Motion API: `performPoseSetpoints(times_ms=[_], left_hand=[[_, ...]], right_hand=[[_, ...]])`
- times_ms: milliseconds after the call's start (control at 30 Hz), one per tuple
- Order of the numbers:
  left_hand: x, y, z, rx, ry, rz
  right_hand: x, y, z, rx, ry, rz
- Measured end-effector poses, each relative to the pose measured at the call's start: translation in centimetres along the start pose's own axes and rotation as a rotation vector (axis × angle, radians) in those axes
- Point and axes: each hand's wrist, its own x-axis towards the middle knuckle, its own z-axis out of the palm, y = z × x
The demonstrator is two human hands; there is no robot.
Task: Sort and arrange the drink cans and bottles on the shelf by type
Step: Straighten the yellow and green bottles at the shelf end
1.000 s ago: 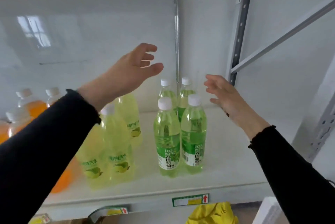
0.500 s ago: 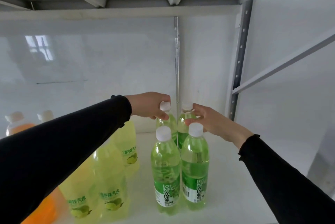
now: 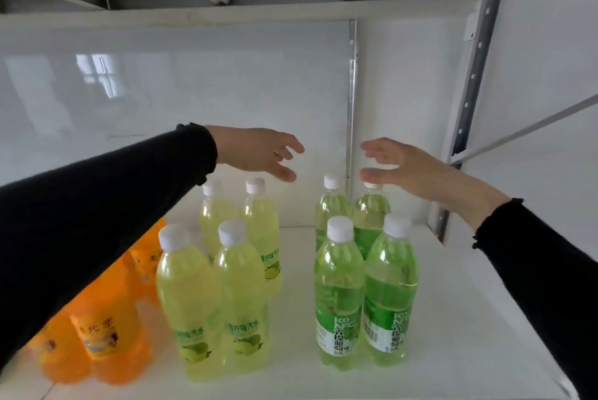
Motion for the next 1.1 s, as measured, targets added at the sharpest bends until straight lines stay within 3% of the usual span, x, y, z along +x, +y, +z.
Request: performPoseSetpoints(times_ms=[67, 233, 567, 833, 1100], left_hand=[[-1.8, -2.4, -1.6, 0.048, 0.022, -0.051], [-5.1, -7.7, -2.0, 0.102, -0.047, -0.121], [-5.0, -10.2, 1.0, 0.043, -0.064, -0.063], [-3.7, -11.3, 2.1, 0.023, -0.005, 0.048], [-3.3, -11.7, 2.1, -0.009, -0.009, 0.033]], right_hand=[[0.8, -3.3, 0.3, -0.068, -0.009, -0.078], [3.3, -9.8, 4.6, -0.347, -0.235, -0.198], [7.7, -13.0, 11.1, -0.615, -0.42, -0.14], [8.6, -12.4, 12.9, -0.759, -0.388, -0.107], [8.7, -12.3, 13.3, -0.755, -0.33, -0.107]])
